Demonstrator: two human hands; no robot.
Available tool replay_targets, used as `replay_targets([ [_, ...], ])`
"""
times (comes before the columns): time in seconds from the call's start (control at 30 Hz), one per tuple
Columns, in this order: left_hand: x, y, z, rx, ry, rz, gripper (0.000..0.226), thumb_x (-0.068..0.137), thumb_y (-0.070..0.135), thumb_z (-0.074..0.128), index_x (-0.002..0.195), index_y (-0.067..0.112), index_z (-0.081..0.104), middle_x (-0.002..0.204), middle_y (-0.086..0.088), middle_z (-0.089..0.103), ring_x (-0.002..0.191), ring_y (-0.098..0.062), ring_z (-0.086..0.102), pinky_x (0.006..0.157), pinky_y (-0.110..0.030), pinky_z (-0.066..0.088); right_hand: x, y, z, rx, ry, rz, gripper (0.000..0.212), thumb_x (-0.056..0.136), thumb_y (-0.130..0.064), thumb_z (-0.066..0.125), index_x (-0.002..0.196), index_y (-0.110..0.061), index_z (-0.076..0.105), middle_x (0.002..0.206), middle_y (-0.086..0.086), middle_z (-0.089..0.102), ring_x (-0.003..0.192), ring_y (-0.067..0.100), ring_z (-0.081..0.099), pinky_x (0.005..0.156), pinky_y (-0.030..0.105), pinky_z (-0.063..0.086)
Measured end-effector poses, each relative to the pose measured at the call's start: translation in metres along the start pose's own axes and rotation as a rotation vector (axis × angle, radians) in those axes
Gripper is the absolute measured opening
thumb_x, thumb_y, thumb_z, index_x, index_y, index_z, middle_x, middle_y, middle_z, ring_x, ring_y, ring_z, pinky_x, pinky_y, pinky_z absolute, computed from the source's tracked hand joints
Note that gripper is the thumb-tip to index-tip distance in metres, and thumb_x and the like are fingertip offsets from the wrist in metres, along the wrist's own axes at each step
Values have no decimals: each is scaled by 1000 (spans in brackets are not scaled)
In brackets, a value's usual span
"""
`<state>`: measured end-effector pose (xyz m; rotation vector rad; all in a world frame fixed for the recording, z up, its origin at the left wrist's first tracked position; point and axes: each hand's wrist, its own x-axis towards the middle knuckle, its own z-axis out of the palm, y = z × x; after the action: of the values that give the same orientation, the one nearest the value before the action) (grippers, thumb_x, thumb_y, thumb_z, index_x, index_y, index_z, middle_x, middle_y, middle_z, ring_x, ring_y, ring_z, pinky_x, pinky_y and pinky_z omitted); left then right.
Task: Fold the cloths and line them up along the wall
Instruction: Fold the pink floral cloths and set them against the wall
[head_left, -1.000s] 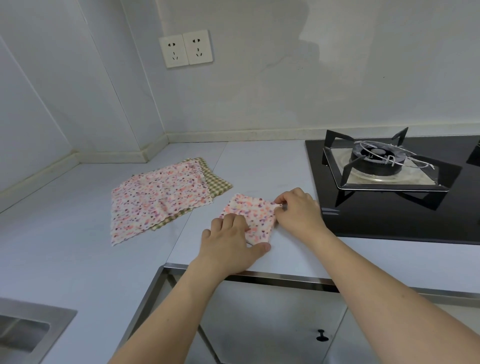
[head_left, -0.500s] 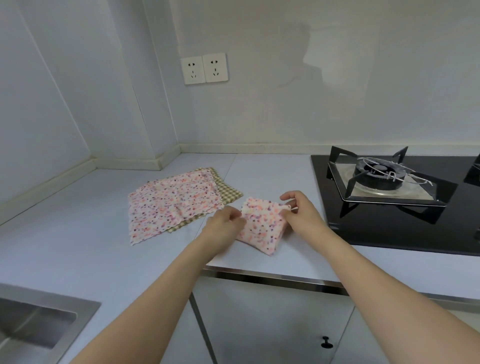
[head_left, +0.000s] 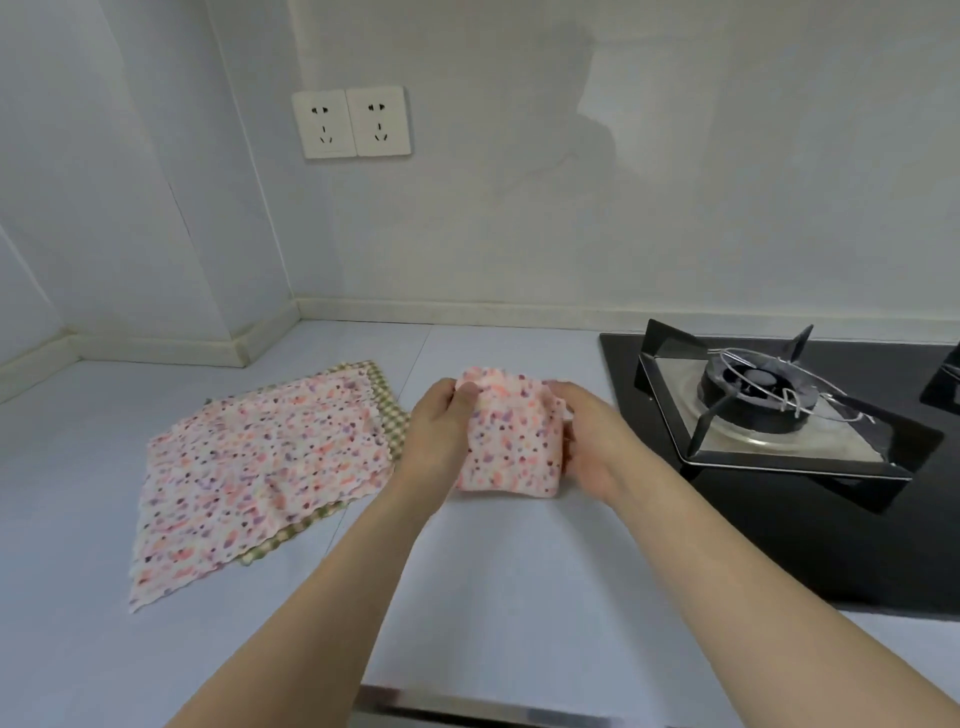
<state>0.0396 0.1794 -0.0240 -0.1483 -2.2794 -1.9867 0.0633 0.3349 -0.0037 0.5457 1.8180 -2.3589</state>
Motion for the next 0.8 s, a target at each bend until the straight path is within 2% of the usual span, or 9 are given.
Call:
replay_targets([
  [0.07,12,8,12,128,9,43,30,102,30,42,76,15,38,74,-2,40,67,-14,41,59,-25,34,12,-6,1,-33,-15,152,31,99,-35,47,98,-9,65,94,9,70,84,24,66,71,35,52],
  [0.13,20,24,18,192,-1,27,29,103,29,39,77,15,37,73,0,37,65,-12,37,54,-18,31,16,-16,-1,-87,53,191,35,99,-38,46,104,-10,66,99,9,71,90,25,67,82,39,55],
  [0.23,24,69,25,151,-37,-46,31,103,26,39,74,16,31,70,2,29,59,-11,29,47,-16,27,0,-61,-2,-111,126,207,30,102,-31,43,98,-9,63,96,9,68,84,24,66,68,33,54],
  [0.3,20,108,32,151,-65,-78,32,103,24,39,73,17,28,68,3,26,55,-9,25,45,-15,26,-12,-91,-6,-159,210,203,34,103,-28,37,122,-7,56,112,12,64,97,27,63,73,33,52],
  [0.37,15,146,41,155,-100,-105,30,102,24,39,75,15,31,68,3,28,55,-9,27,47,-16,26,-34,-122,-10,-245,306,157,41,102,-25,31,140,-10,40,128,11,56,109,29,58,70,31,49],
  [0.47,9,195,63,190,-156,-132,26,102,26,37,80,12,37,73,-3,35,64,-15,35,59,-26,33,-63,-158,-29,-291,389,102,38,102,-23,27,137,-13,39,124,7,54,103,24,55,57,27,41],
  [0.6,9,229,109,202,-223,-120,27,102,27,37,80,10,38,74,-3,37,67,-16,37,61,-29,34,-83,-193,-73,-240,479,55,35,102,-25,30,131,-14,45,112,5,57,89,19,55,60,30,46],
  [0.7,4,242,157,221,-258,-102,29,102,29,37,82,8,43,77,-3,44,69,-16,43,64,-29,38,-93,-208,-121,-193,514,36,31,102,-27,32,127,-15,46,110,2,58,95,20,59,75,37,54],
  [0.8,-7,254,213,253,-275,-74,31,102,29,37,77,11,38,72,-1,40,64,-15,39,60,-29,33,-104,-222,-180,-162,482,20,31,102,-28,30,127,-16,44,115,3,58,99,19,59,69,32,50],
])
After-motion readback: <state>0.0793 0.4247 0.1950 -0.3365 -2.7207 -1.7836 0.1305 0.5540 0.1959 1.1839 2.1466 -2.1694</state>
